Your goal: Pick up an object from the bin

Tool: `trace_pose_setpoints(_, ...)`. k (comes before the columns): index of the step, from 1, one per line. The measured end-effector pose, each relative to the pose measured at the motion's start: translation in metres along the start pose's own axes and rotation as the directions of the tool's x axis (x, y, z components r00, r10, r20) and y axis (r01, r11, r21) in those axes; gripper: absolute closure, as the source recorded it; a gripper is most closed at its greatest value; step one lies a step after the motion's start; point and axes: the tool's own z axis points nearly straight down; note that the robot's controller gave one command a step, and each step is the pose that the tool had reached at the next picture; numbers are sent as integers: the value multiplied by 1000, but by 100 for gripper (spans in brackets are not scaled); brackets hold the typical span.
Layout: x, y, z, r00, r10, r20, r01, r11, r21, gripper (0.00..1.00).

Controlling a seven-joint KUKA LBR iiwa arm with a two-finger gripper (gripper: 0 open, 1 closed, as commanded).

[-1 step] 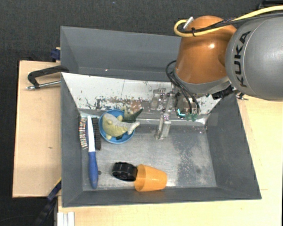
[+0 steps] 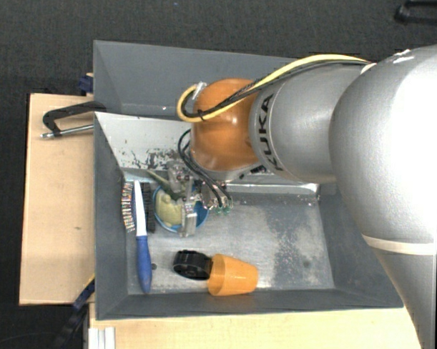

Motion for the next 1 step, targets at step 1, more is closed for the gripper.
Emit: trace_pose_setpoints(1, -13, -33, -7, 989, -148, -25, 148, 989, -4, 0)
